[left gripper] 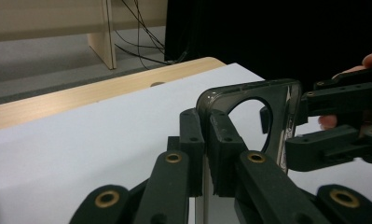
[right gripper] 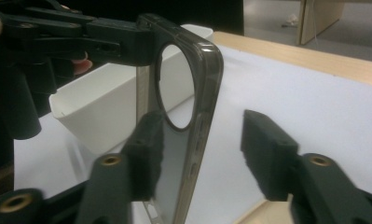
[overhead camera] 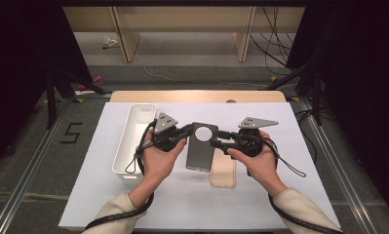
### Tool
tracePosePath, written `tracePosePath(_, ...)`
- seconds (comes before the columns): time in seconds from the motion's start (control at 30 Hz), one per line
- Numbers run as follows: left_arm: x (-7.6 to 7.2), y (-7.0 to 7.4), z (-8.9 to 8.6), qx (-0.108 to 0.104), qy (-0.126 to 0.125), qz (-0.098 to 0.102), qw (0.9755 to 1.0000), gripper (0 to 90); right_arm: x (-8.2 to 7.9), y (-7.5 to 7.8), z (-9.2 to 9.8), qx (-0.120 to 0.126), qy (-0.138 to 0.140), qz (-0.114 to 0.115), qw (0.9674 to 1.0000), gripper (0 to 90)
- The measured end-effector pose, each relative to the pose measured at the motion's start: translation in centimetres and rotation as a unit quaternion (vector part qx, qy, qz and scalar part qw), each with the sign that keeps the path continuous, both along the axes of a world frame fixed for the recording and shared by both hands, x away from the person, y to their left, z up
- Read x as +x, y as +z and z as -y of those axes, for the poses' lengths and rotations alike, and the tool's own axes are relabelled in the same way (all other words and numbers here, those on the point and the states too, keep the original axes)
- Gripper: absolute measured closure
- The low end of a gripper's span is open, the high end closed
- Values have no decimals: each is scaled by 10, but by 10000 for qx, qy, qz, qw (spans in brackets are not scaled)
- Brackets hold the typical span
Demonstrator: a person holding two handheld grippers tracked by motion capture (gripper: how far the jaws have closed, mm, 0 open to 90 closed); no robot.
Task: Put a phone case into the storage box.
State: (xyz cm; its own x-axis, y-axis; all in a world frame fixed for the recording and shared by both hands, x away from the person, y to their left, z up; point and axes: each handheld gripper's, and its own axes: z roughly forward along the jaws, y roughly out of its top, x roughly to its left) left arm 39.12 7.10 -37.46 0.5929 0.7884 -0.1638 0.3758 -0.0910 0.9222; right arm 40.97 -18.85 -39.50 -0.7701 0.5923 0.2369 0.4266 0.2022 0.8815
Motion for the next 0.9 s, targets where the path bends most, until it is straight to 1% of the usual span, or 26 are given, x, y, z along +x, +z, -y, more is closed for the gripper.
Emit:
tracePosePath(0.03,0,0,-1,-2,15,2,10000,845,0,0,0,0,0,0,10000,452)
tracePosePath(0.13,1,1,-3,18,27,39,10000,844,-2,2,2,-36,76,30,10000,369)
tracePosePath(0.27,2,2,-6,65,34,85,9999,845,-3,0,5,-46,119,-1,9999,306)
tracePosePath(0.4,2,2,-10,70,44,114,9999,844,-3,-1,7,-65,103,5,9999,279)
tracePosePath(0.53,3,3,-14,144,60,159,9998,844,-5,-2,11,-71,73,14,9999,261)
tracePosePath(0.73,4,6,-18,1,39,168,9999,844,-6,-4,14,-81,75,96,9999,231)
tracePosePath(0.9,4,8,-21,-20,71,222,9997,844,-8,-6,15,-142,107,152,9997,224)
